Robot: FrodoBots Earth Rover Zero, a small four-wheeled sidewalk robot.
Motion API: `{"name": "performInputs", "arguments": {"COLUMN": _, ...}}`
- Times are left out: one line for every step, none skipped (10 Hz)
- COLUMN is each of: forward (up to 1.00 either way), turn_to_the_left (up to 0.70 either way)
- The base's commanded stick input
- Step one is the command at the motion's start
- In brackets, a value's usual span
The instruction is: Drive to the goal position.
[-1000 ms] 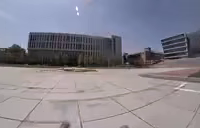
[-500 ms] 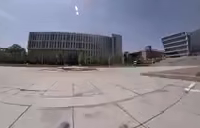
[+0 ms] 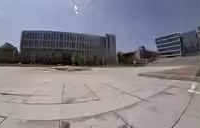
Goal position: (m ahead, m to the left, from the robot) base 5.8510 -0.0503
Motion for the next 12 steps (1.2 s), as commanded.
{"name": "performInputs", "arguments": {"forward": 0.70, "turn_to_the_left": 0.00}}
{"name": "performInputs", "arguments": {"forward": 0.70, "turn_to_the_left": 0.00}}
{"name": "performInputs", "arguments": {"forward": 0.70, "turn_to_the_left": 0.00}}
{"name": "performInputs", "arguments": {"forward": 0.70, "turn_to_the_left": 0.00}}
{"name": "performInputs", "arguments": {"forward": 0.70, "turn_to_the_left": 0.00}}
{"name": "performInputs", "arguments": {"forward": 0.70, "turn_to_the_left": 0.00}}
{"name": "performInputs", "arguments": {"forward": 0.70, "turn_to_the_left": 0.00}}
{"name": "performInputs", "arguments": {"forward": 0.70, "turn_to_the_left": 0.00}}
{"name": "performInputs", "arguments": {"forward": 0.70, "turn_to_the_left": 0.00}}
{"name": "performInputs", "arguments": {"forward": 0.70, "turn_to_the_left": 0.00}}
{"name": "performInputs", "arguments": {"forward": 0.70, "turn_to_the_left": 0.00}}
{"name": "performInputs", "arguments": {"forward": 0.70, "turn_to_the_left": 0.00}}
